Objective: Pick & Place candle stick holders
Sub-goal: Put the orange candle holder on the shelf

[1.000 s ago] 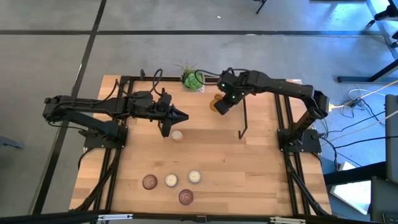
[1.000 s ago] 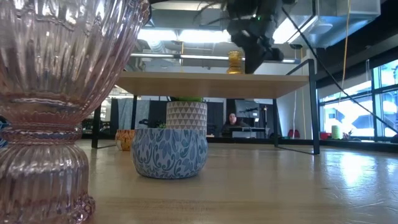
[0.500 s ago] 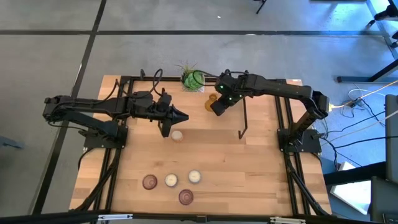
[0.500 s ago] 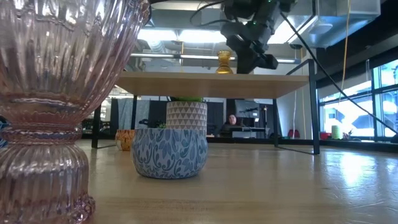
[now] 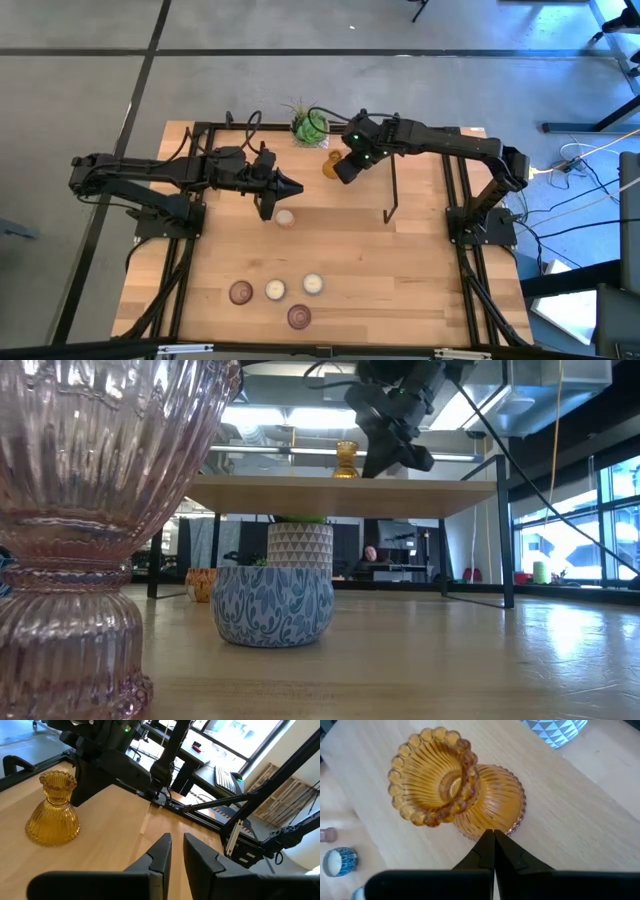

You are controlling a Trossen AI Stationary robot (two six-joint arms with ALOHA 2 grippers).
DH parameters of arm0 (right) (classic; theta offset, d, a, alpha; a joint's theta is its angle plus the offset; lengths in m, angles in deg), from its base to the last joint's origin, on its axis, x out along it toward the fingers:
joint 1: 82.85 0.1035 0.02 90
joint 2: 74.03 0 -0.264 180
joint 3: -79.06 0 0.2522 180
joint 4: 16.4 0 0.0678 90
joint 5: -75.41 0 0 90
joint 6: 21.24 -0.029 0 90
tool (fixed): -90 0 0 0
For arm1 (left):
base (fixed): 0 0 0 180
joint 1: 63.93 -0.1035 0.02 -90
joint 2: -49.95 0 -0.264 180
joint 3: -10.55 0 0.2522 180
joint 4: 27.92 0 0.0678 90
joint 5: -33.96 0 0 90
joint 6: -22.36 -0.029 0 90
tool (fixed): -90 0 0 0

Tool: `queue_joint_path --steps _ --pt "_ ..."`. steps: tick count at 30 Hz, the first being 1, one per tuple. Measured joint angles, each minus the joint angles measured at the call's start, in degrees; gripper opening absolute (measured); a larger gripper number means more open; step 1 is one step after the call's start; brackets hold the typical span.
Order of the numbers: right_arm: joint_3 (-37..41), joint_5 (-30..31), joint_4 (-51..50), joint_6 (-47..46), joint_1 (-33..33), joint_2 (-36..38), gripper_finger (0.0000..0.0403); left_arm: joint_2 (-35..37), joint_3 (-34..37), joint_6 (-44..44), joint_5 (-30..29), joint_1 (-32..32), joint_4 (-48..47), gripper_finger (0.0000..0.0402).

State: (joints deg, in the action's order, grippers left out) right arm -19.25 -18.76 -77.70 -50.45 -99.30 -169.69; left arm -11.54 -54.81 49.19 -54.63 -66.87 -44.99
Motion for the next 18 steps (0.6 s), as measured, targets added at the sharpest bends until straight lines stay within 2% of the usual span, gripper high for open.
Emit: queue_joint_path --steps 18 --pt "0.0 -0.76 6.13 -0.36 0.43 0.0 0.0 0.0 0.0 0.9 0.0 0.0 0.02 0.0045"
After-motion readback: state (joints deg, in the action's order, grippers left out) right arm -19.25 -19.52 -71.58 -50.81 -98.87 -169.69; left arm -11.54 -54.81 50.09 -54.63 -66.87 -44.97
